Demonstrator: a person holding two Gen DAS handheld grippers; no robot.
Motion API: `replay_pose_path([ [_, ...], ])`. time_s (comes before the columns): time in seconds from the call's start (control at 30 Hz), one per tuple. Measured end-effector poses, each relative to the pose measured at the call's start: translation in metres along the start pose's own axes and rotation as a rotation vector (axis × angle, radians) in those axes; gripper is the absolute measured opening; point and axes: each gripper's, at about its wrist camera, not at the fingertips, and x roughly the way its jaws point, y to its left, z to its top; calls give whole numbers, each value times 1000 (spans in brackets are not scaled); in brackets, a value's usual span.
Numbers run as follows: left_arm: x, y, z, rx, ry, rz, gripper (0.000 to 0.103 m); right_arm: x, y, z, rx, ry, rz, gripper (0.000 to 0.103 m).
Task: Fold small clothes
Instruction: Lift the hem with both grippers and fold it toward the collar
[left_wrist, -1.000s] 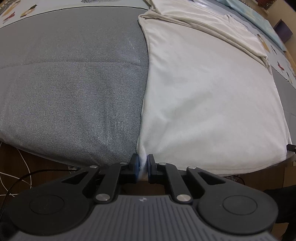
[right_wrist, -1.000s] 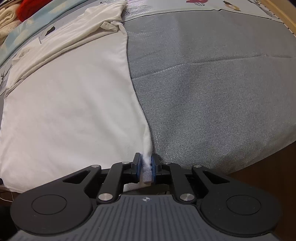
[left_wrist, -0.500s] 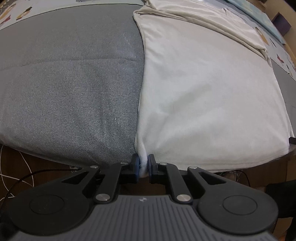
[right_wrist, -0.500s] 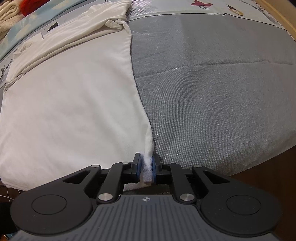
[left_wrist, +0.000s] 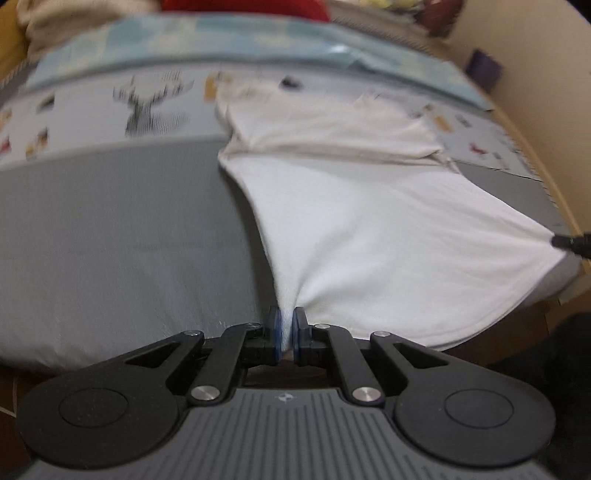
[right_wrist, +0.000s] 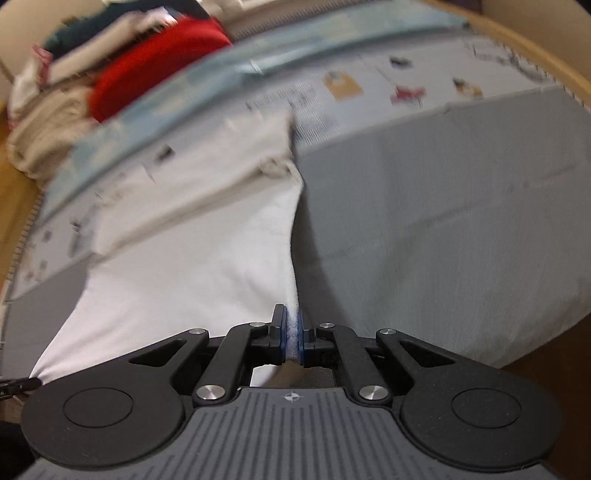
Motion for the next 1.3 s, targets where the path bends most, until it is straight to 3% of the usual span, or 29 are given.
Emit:
replay_pose_path([
  [0.27, -105, 8, -43, 58, -71, -138, 6, -109, -7, -19, -116, -53, 132, 5],
  [0.37, -112, 18, -46, 22, -67, -175, 6, -135, -20, -28, -101, -53, 190, 5],
  [0.43, -95, 22, -34, 20, -58, -172, 6, -134, -26, -27, -69, -46, 198, 4],
  [0.53, -53, 32, -3, 16, -38, -145, 6, -105, -28, -10, -42, -36, 176, 3],
  [0.7, 51, 58, 71, -34, 12, -70, 6, -14, -19, 45, -29, 8, 77, 3],
  [0.8, 90, 71, 98, -61, -47, -4, 8, 41, -17, 78, 6, -18, -16, 1],
  [0.9, 111, 92, 99, -191, -18, -21, 9, 77, -21, 94, 46, -66, -102, 3],
  [0.97, 115, 100, 96, -245, 31, -15, 10, 92, -31, 86, 74, -71, -93, 3],
  [1.0, 115, 100, 96, -233, 37, -14, 12, 100, -36, 78, 86, -41, -84, 3],
  [1.03, 117, 98, 96, -210, 50, -9, 16, 109, -36, 75, 82, 48, -98, 6],
  [1.1, 123, 95, 95, -173, 67, 3, 19, 107, -25, 72, 19, 24, -71, 6],
  [1.17, 131, 95, 92, -166, 81, 3, 21, 110, -12, 70, -67, 13, -63, 17],
  [1.3, 150, 95, 85, -202, 115, 21, 30, 131, -4, 61, -83, 72, -67, 20],
])
